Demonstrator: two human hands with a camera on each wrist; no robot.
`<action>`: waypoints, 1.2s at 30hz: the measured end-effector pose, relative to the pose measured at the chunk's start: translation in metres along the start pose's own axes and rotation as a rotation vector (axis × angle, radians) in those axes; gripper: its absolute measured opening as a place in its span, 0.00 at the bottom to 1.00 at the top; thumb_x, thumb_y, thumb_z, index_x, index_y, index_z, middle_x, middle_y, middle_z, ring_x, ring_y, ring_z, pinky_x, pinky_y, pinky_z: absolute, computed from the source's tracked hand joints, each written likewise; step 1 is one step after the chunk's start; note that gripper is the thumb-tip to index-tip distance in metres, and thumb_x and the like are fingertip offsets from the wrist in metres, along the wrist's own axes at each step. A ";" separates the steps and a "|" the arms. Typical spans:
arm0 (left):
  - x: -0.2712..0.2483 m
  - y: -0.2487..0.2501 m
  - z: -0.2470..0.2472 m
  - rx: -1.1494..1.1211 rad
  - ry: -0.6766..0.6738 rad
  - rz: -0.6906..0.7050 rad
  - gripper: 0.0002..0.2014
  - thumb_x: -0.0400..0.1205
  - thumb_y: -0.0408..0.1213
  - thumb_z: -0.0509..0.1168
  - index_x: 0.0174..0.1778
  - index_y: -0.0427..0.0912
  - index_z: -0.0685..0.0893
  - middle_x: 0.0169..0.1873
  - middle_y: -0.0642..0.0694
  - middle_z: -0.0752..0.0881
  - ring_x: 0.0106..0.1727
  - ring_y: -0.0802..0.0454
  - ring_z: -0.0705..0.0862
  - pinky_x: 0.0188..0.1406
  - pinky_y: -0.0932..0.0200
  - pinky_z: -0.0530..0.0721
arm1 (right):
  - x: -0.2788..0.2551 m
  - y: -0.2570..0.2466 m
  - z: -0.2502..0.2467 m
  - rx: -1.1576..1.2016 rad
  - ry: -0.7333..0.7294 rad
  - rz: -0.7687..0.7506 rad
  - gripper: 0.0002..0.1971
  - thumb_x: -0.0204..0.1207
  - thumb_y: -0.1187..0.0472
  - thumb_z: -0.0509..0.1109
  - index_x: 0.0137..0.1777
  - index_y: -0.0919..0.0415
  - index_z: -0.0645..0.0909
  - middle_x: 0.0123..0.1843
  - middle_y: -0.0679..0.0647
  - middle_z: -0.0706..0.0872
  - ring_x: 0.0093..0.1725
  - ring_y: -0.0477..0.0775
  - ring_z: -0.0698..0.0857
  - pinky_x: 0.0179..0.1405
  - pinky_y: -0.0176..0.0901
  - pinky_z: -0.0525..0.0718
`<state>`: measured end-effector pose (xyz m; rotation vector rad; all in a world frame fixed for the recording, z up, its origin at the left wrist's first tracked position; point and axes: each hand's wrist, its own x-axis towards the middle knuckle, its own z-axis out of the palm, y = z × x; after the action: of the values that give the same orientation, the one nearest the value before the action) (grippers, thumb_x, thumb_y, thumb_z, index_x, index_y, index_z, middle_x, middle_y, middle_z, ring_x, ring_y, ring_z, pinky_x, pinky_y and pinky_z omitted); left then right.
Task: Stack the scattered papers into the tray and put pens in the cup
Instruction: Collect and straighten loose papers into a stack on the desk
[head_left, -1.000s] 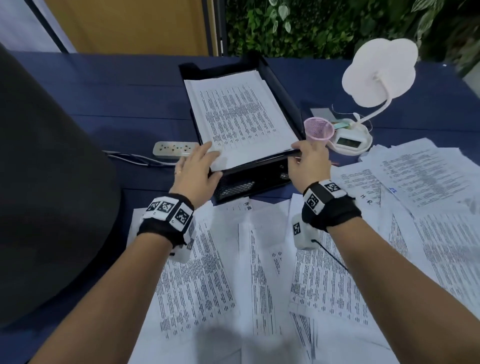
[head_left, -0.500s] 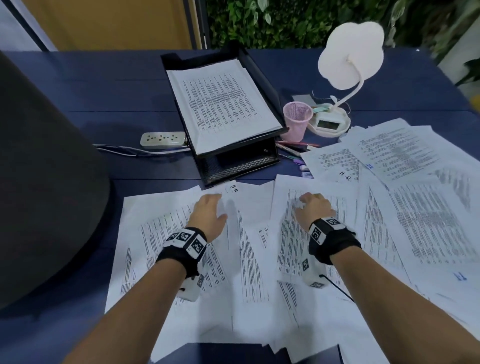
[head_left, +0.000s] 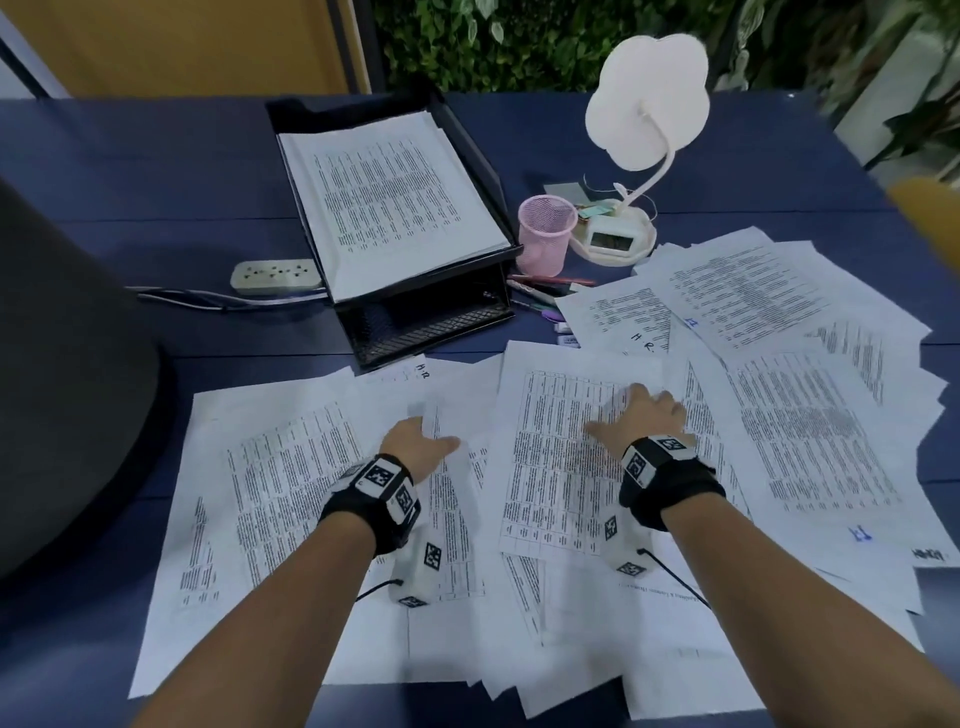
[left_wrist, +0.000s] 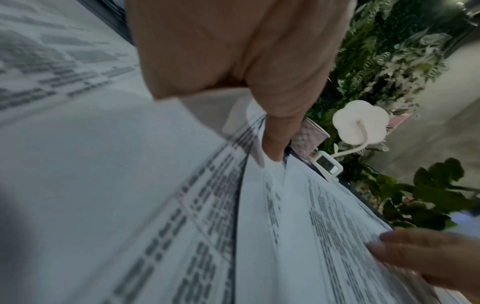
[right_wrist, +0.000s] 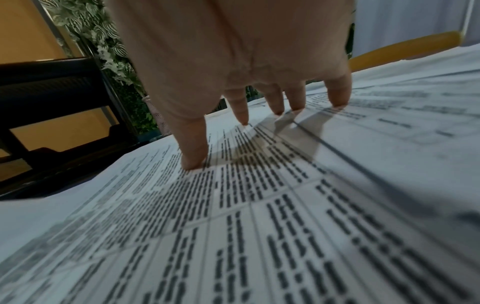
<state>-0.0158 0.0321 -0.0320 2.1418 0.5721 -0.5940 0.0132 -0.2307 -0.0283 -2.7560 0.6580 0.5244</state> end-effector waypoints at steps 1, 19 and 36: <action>-0.002 0.003 0.005 -0.005 0.014 0.035 0.33 0.80 0.44 0.69 0.77 0.34 0.67 0.74 0.40 0.73 0.73 0.43 0.73 0.68 0.57 0.71 | 0.001 0.002 0.000 -0.022 -0.026 0.003 0.39 0.67 0.36 0.71 0.74 0.53 0.64 0.77 0.61 0.64 0.76 0.65 0.62 0.70 0.68 0.69; -0.019 0.021 -0.005 -0.419 0.122 0.301 0.22 0.69 0.30 0.79 0.57 0.43 0.81 0.49 0.48 0.88 0.51 0.49 0.87 0.52 0.55 0.84 | 0.023 0.002 -0.015 0.219 0.019 0.039 0.47 0.65 0.35 0.73 0.77 0.55 0.57 0.73 0.66 0.70 0.72 0.68 0.70 0.68 0.67 0.73; -0.083 0.117 -0.104 -0.541 0.349 0.804 0.19 0.71 0.28 0.76 0.56 0.43 0.81 0.48 0.55 0.88 0.52 0.61 0.87 0.50 0.64 0.86 | -0.011 -0.036 -0.069 0.858 0.060 -0.434 0.36 0.72 0.51 0.75 0.77 0.55 0.64 0.73 0.47 0.72 0.72 0.47 0.70 0.73 0.42 0.69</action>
<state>0.0093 0.0345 0.1432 1.7428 0.0002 0.3509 0.0412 -0.2178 0.0441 -1.9980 0.1925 0.0289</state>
